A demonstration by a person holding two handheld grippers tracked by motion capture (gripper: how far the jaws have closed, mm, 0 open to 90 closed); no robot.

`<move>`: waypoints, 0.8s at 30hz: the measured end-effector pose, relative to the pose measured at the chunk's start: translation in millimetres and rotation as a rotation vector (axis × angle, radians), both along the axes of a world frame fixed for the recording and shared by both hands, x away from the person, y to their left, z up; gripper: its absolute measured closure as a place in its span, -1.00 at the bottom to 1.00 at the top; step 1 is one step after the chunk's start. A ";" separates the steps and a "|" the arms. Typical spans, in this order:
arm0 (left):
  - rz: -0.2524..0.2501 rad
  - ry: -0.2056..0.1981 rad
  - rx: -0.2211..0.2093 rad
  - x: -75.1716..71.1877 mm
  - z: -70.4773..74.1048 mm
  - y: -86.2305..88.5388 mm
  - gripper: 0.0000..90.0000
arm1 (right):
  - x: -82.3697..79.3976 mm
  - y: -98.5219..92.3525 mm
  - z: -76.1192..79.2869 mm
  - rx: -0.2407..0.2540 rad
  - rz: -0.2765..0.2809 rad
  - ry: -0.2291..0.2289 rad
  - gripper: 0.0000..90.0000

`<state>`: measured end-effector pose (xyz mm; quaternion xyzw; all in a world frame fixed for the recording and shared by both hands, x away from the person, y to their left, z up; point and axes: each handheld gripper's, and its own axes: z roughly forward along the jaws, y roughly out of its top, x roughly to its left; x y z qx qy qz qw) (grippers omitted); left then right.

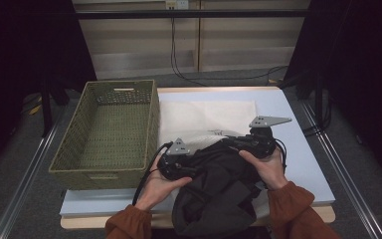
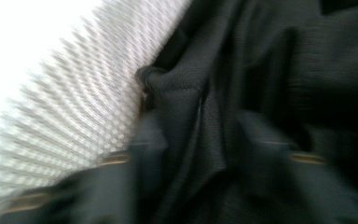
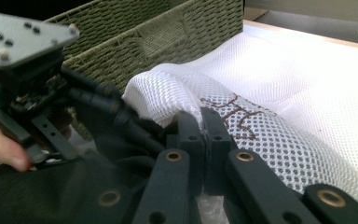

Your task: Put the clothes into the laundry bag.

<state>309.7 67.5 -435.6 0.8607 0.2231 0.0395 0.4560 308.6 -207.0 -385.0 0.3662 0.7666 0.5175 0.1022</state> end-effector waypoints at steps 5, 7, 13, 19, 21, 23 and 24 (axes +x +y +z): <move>-0.076 0.018 -0.062 -1.7 10.3 -8.7 0.79 | 2.4 3.6 0.7 0.005 0.000 -0.004 0.99; -0.086 0.008 -0.074 -1.2 13.2 -18.9 0.79 | 3.0 8.1 -0.1 0.001 0.011 -0.003 0.99; -0.064 0.014 -0.068 12.7 1.6 -42.2 0.80 | -2.1 14.6 0.4 -0.008 0.044 -0.016 0.99; -0.012 0.023 -0.064 30.7 -12.7 -44.8 0.82 | -4.3 13.4 1.1 -0.005 0.052 -0.015 0.99; 0.023 0.003 -0.044 33.6 -15.2 -47.0 0.82 | -5.2 14.7 -0.5 -0.019 0.052 -0.016 0.99; 0.057 -0.010 -0.035 35.7 -16.3 -47.9 0.82 | -4.9 15.3 -2.6 -0.026 0.049 -0.010 0.99; 0.072 -0.027 -0.023 36.5 -16.9 -47.8 0.82 | -4.3 15.2 -3.5 -0.027 0.048 -0.006 0.99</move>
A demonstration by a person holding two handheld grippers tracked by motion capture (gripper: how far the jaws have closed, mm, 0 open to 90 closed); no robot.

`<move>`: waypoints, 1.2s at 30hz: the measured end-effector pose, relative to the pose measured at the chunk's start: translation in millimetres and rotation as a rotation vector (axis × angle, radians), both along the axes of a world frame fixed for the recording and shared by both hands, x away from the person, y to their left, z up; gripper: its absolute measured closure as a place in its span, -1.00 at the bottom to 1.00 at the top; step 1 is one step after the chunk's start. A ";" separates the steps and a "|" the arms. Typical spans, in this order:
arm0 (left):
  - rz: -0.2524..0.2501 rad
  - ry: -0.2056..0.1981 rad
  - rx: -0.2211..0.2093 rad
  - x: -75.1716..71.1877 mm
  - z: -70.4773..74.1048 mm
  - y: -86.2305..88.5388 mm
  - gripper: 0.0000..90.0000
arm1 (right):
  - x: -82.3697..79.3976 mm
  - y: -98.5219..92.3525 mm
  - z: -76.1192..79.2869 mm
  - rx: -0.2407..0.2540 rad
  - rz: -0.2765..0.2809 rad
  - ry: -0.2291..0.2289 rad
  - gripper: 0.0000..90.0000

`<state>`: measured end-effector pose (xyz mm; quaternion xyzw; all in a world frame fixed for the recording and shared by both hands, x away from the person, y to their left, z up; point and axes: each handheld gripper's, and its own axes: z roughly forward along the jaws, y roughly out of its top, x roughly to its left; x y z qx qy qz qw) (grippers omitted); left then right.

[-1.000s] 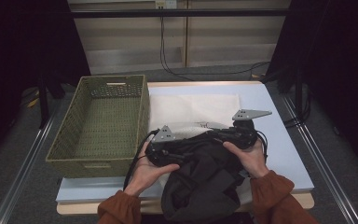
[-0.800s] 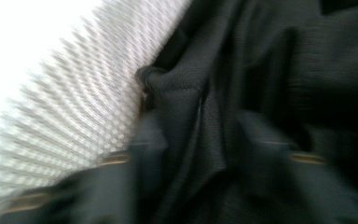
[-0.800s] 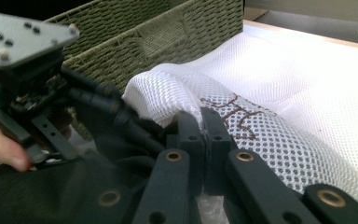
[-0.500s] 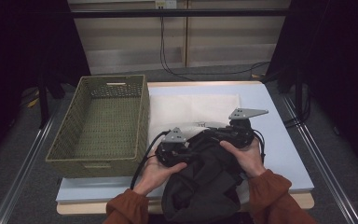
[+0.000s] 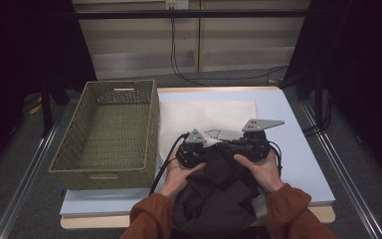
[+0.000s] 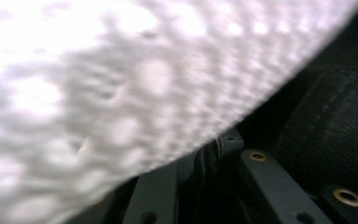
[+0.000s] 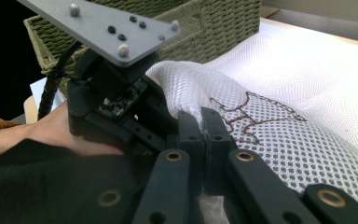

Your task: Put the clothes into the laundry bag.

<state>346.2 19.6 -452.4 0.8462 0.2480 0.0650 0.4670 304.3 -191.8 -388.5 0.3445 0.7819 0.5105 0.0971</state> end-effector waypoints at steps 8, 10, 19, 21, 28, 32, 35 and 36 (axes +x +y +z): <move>-0.054 0.057 -0.061 -6.1 6.3 13.1 0.45 | 3.0 -1.2 -4.4 0.003 -0.004 0.010 0.99; -0.059 0.016 -0.038 -13.8 13.3 17.1 0.32 | 3.6 -1.9 -5.4 0.003 -0.005 0.006 0.99; -0.069 -0.030 -0.101 -36.2 37.5 40.6 -0.11 | 5.9 -2.6 -6.9 0.011 -0.010 0.013 0.99; -0.067 -0.033 -0.126 -42.7 42.4 45.3 -0.21 | 6.6 -3.1 -7.5 0.011 -0.009 0.014 0.99; -0.117 -0.048 -0.120 -65.5 45.7 48.0 -0.46 | 7.4 -3.3 -8.2 0.015 -0.010 0.022 0.99; -0.150 -0.025 -0.125 -69.7 33.6 41.5 -0.57 | 8.0 -3.4 -8.3 0.012 -0.007 0.020 0.99; -0.189 0.006 -0.087 -67.7 23.2 28.2 -0.69 | 8.4 -3.3 -8.5 0.012 -0.008 0.021 0.99; -0.193 0.020 -0.074 -66.6 20.1 24.0 -0.74 | 8.4 -3.3 -8.6 0.013 -0.010 0.022 0.99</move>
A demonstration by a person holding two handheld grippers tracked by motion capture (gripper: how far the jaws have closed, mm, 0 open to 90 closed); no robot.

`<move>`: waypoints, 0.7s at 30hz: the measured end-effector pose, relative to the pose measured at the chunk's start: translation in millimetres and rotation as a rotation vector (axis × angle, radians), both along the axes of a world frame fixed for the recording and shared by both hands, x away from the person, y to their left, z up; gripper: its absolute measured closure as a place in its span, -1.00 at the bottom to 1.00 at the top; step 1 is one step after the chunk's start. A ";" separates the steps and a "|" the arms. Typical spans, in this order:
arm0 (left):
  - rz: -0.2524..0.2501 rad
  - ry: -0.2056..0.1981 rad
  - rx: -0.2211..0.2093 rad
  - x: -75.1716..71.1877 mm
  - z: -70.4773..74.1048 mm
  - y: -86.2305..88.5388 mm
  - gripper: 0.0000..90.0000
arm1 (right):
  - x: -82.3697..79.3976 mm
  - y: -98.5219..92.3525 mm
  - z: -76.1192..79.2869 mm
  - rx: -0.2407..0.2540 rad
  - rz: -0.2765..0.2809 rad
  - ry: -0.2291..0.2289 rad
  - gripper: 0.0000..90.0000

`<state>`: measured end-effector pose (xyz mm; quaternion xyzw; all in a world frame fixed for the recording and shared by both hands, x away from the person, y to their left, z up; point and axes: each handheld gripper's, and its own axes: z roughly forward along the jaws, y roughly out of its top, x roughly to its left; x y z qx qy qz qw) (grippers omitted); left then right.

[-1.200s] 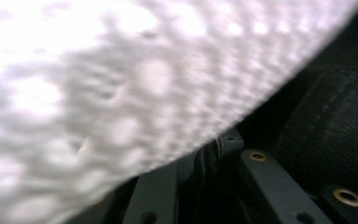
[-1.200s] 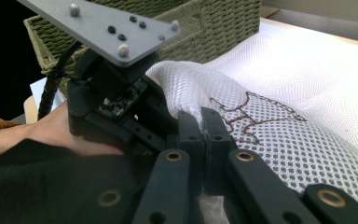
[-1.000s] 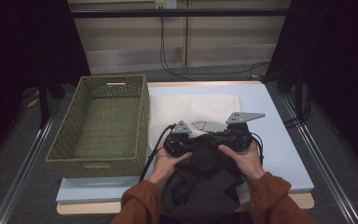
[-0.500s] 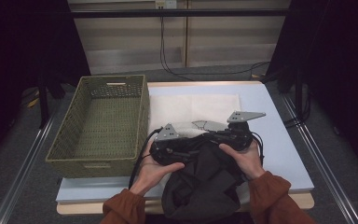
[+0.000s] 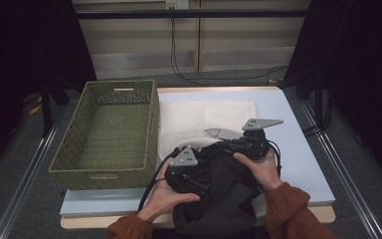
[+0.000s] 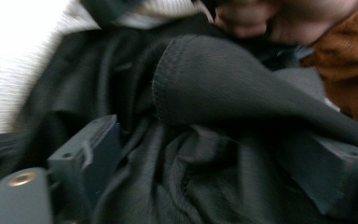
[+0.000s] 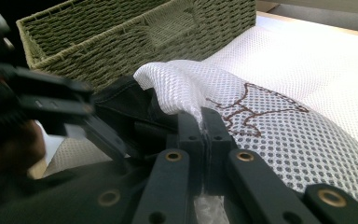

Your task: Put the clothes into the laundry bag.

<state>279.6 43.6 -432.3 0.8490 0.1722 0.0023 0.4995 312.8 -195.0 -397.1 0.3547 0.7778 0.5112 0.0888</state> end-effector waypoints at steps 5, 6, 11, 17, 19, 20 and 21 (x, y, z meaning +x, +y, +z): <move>-0.017 -0.008 0.085 1.6 -15.5 -19.7 -0.86 | 0.3 -0.6 -0.7 -0.004 -0.001 0.001 0.98; -0.010 -0.004 0.093 4.0 -18.3 -21.5 -0.86 | 0.2 -0.7 -0.9 -0.005 -0.002 0.001 0.98; 0.013 0.021 0.123 11.5 -25.2 -18.9 -0.21 | -0.3 0.6 0.0 -0.007 0.001 0.000 0.98; 0.047 0.021 0.107 23.6 -22.2 -11.6 0.59 | -1.5 0.5 4.8 0.004 0.005 -0.005 0.98; 0.066 0.008 0.108 23.2 -17.7 -11.8 0.62 | -2.0 0.6 6.5 0.006 0.006 -0.006 0.98; 0.075 0.001 0.108 23.8 -15.7 -12.3 0.63 | -2.3 0.3 7.7 0.008 0.005 -0.011 0.99; 0.090 -0.005 0.114 24.6 -13.0 -12.0 0.64 | -2.7 0.2 9.1 0.012 0.009 -0.013 0.99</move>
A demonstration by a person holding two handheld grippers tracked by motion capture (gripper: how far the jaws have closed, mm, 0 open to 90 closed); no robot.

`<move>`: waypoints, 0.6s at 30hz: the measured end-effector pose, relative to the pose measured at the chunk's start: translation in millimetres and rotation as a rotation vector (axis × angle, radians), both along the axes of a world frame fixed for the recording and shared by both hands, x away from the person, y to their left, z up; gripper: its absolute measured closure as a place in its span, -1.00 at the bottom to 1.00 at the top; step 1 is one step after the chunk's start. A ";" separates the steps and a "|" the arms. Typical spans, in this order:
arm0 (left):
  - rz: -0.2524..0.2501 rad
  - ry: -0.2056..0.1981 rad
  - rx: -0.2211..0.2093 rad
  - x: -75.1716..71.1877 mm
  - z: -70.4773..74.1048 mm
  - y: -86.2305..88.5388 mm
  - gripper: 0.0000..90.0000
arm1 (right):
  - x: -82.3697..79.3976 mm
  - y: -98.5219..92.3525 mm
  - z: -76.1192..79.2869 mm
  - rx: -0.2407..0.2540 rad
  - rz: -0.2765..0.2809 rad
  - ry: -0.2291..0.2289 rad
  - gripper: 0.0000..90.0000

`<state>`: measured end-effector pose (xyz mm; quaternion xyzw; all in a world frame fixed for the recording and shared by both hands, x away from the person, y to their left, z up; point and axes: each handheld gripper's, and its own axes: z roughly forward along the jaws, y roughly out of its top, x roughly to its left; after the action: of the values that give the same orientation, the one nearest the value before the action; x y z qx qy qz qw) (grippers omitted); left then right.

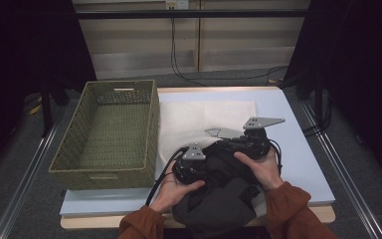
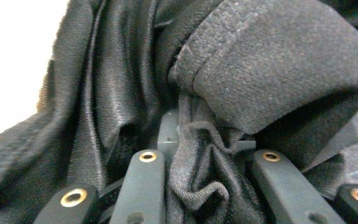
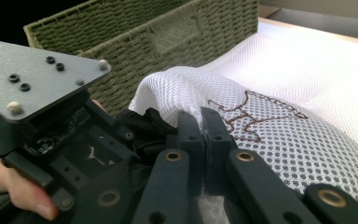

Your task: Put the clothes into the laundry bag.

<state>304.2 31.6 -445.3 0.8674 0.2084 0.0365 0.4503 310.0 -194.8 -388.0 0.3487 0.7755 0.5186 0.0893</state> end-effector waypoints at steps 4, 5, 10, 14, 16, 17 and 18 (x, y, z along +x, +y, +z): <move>0.013 -0.035 -0.012 7.4 7.9 -1.3 0.64 | -3.4 2.1 6.0 0.011 0.004 0.001 0.98; 0.029 -0.040 -0.012 9.3 10.5 -1.0 0.64 | -4.2 3.1 7.3 0.006 0.005 -0.009 0.98; 0.043 -0.045 -0.037 18.2 16.7 -2.7 0.64 | -7.5 3.3 14.2 0.022 0.011 -0.022 0.99; 0.104 -0.043 -0.016 30.8 5.5 -7.5 0.64 | -10.3 7.0 16.4 0.019 0.026 -0.030 0.99; 0.147 -0.062 -0.002 36.0 0.5 -5.6 0.64 | -12.1 8.6 17.1 0.012 0.018 -0.037 0.98; 0.145 -0.041 -0.022 39.5 -2.1 -3.2 0.64 | -12.5 8.7 17.2 0.010 0.023 -0.037 0.99; 0.159 -0.033 -0.031 41.1 -4.7 -1.8 0.64 | -12.6 8.5 16.8 -0.002 0.025 -0.035 0.98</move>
<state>345.3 29.9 -450.0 0.8405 0.2697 0.0830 0.4625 297.4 -186.4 -371.2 0.3299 0.7786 0.5249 0.0968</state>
